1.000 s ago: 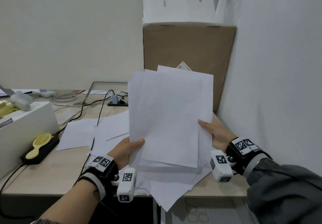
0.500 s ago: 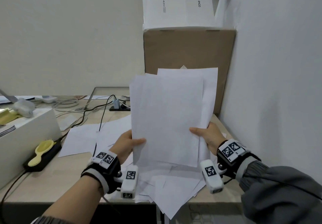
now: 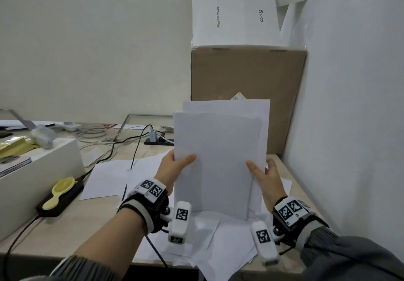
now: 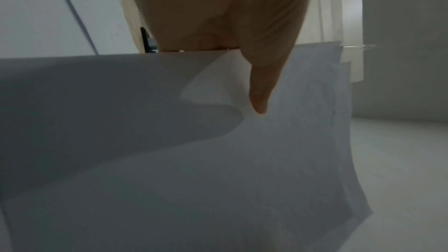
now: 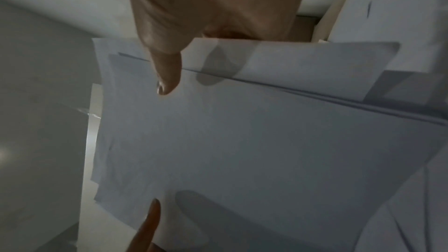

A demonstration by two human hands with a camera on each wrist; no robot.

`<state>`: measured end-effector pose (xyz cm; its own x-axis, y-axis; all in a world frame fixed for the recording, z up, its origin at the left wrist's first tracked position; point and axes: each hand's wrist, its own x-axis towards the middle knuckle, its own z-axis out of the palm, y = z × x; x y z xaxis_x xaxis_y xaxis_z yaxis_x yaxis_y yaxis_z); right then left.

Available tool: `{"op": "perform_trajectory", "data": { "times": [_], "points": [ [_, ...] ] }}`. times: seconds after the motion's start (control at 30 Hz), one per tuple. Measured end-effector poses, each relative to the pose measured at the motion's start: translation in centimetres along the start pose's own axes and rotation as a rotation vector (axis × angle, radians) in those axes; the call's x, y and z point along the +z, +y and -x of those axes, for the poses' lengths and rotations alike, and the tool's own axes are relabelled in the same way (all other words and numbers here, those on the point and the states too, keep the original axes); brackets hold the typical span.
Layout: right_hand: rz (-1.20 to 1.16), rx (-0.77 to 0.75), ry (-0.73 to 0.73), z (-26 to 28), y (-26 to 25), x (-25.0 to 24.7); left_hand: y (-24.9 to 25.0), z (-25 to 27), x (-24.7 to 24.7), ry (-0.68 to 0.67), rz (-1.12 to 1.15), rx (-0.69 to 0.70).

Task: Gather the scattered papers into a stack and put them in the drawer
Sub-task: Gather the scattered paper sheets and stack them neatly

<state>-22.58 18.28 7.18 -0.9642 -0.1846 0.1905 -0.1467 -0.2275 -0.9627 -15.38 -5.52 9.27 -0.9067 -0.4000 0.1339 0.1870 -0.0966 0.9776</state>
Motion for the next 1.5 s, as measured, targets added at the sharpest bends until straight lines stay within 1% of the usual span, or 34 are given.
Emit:
{"op": "perform_trajectory", "data": {
  "times": [0.1, 0.23, 0.37, 0.43, 0.53, 0.6, 0.63, 0.7, 0.8, 0.87, 0.9, 0.97, 1.0, 1.13, 1.23, 1.37, 1.5],
  "points": [
    [0.054, -0.02, -0.013, -0.2, -0.1, 0.3, 1.2, -0.1, 0.0, -0.017, -0.01, 0.036],
    [0.087, 0.063, -0.108, 0.8, 1.5, 1.3, 1.8, -0.1, 0.0, -0.03, -0.024, 0.047],
    [0.046, 0.087, -0.023, 1.5, 3.0, 1.7, 0.4, 0.1, -0.1, -0.008, -0.069, -0.026],
    [0.008, 0.099, 0.02, 1.2, 3.0, 1.9, 0.2, 0.2, 0.3, 0.024, -0.04, -0.05],
    [0.03, 0.06, 0.002, 0.7, 1.9, 2.6, 1.1, 0.0, 1.3, 0.095, 0.044, -0.051],
    [0.068, 0.032, -0.005, 0.2, 1.5, 2.7, 1.8, -0.3, 1.6, 0.104, 0.048, -0.045],
    [0.076, 0.041, -0.011, 0.0, 1.6, 2.6, 1.9, -0.5, 1.6, 0.09, 0.04, -0.051],
    [0.096, 0.108, -0.05, 0.1, 2.6, 2.2, 1.2, -0.4, 1.1, 0.046, 0.02, -0.087],
    [0.168, 0.236, -0.18, 1.3, 4.9, 1.6, -1.7, 0.4, 0.2, -0.011, 0.006, -0.176],
    [0.188, 0.274, -0.204, 1.9, 5.4, 1.4, -3.4, 0.9, -0.1, 0.006, -0.003, -0.213],
    [0.183, 0.281, -0.215, 2.0, 5.2, 1.4, -3.8, 1.0, -0.1, 0.036, -0.009, -0.225],
    [0.147, 0.314, -0.238, 1.8, 4.5, 1.4, -3.8, 1.0, -0.2, 0.088, -0.004, -0.249],
    [0.13, 0.335, -0.246, 1.6, 4.2, 1.3, -3.6, 1.0, -0.2, 0.09, 0.005, -0.263],
    [0.091, 0.371, -0.227, 0.3, 4.3, 0.6, -3.5, 0.8, -0.5, 0.029, 0.005, -0.32],
    [0.125, 0.408, -0.226, 0.7, 5.5, 0.6, -5.0, 1.4, -0.7, 0.053, -0.003, -0.359],
    [0.236, 0.425, -0.19, 0.5, 6.2, 0.4, -6.3, 1.6, -0.8, 0.095, 0.001, -0.361],
    [0.425, 0.305, -0.112, -0.1, 5.5, 0.1, -5.5, 1.5, -0.3, 0.069, -0.024, -0.363]
  ]
}}
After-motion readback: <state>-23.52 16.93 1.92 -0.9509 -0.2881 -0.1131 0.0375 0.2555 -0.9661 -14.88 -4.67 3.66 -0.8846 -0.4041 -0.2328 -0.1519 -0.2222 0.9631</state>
